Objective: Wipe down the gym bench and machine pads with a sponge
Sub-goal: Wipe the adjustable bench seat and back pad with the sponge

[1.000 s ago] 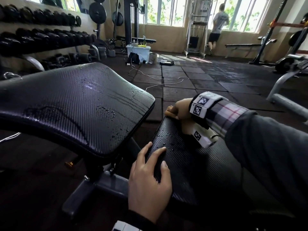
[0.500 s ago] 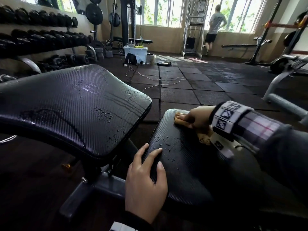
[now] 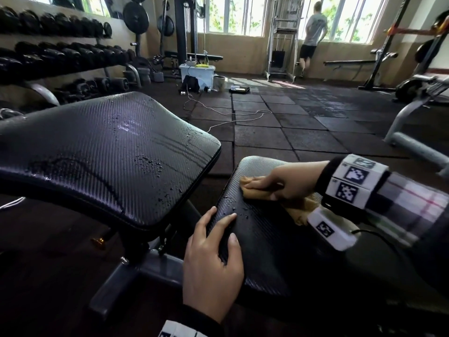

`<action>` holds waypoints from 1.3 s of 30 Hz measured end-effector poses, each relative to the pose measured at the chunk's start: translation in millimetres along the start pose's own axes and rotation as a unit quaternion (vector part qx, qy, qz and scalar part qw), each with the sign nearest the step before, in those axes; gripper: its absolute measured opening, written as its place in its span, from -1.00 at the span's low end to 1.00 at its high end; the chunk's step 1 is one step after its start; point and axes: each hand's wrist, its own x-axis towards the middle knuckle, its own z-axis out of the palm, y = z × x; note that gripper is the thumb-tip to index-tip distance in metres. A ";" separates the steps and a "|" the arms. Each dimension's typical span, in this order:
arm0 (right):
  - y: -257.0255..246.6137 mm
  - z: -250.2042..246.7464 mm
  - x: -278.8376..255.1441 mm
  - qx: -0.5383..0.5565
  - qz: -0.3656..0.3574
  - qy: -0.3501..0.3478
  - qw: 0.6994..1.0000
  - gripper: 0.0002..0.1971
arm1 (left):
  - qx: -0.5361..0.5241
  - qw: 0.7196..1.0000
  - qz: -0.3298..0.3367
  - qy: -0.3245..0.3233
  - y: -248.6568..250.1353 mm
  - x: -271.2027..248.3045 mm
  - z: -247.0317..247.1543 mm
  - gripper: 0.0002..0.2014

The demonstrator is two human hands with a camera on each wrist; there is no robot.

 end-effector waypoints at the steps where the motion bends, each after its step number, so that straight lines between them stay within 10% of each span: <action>1: 4.7 -0.9 -2.6 -0.008 0.028 -0.006 1.000 -0.38 | -0.001 1.000 0.000 0.001 0.0 0.0 0.3 -0.53; 5: 12.2 -11.7 11.5 -0.072 0.109 0.020 0.991 -0.52 | -0.002 1.000 -0.005 -0.004 -0.1 0.1 0.1 -0.52; 15: -21.7 -6.4 25.1 -0.079 -0.004 0.033 0.996 -0.47 | 0.007 1.000 0.006 -0.004 -1.5 0.3 -0.1 -0.53; 29: -26.9 -11.6 -1.3 -0.120 0.085 0.046 0.988 -0.57 | 0.019 1.000 -0.007 -0.022 0.6 2.0 -2.0 -0.49; 39: -44.7 28.0 -53.9 0.089 0.052 0.114 0.988 -0.39 | 0.027 0.998 -0.019 -0.055 3.3 5.4 -7.2 -0.45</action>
